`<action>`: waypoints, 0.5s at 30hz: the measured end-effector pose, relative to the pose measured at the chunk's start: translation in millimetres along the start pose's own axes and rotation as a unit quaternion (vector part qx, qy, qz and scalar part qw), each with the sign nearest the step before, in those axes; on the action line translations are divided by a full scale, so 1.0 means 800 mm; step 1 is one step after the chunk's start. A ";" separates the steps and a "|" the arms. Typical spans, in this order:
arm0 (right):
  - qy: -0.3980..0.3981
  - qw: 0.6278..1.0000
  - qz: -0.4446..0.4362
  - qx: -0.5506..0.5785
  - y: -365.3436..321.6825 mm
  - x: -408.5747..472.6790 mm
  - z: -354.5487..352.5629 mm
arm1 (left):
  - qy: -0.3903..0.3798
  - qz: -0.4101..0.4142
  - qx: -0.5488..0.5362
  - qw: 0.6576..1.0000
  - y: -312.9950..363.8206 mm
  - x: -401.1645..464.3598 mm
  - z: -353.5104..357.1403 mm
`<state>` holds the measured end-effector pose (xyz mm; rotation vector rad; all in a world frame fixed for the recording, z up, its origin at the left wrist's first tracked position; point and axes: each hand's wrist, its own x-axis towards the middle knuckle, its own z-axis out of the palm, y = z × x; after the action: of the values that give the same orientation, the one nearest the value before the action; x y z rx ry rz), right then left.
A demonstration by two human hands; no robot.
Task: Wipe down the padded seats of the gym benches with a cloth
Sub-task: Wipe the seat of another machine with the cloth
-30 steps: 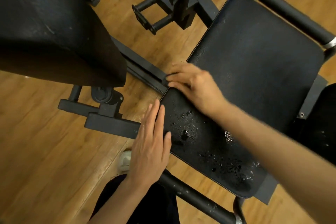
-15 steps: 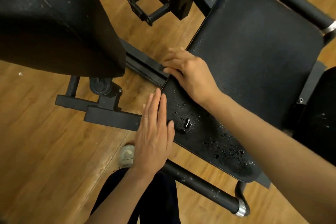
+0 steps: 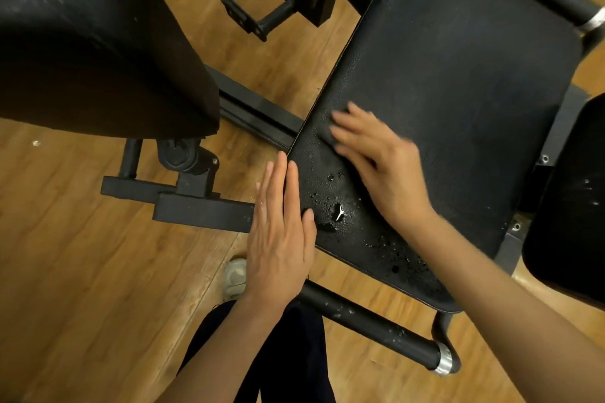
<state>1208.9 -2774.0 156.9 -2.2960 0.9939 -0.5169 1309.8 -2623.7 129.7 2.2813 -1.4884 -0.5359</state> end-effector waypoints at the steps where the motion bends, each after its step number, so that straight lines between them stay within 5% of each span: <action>1: 0.002 1.000 0.007 0.002 0.001 -0.025 -0.009 | -0.001 0.000 -0.002 1.000 -0.001 0.000 0.001; 7: 0.056 0.998 0.015 -0.006 -0.012 0.034 0.037 | -0.002 0.001 -0.001 1.000 -0.002 -0.001 0.001; 15: -0.003 1.000 -0.009 -0.015 -0.012 -0.041 0.006 | 0.008 0.006 -0.019 1.000 -0.002 0.000 0.002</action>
<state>1195.2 -2742.4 155.9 -2.3331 0.9847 -0.5065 1310.5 -2622.8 127.4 2.2409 -1.4728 -0.5370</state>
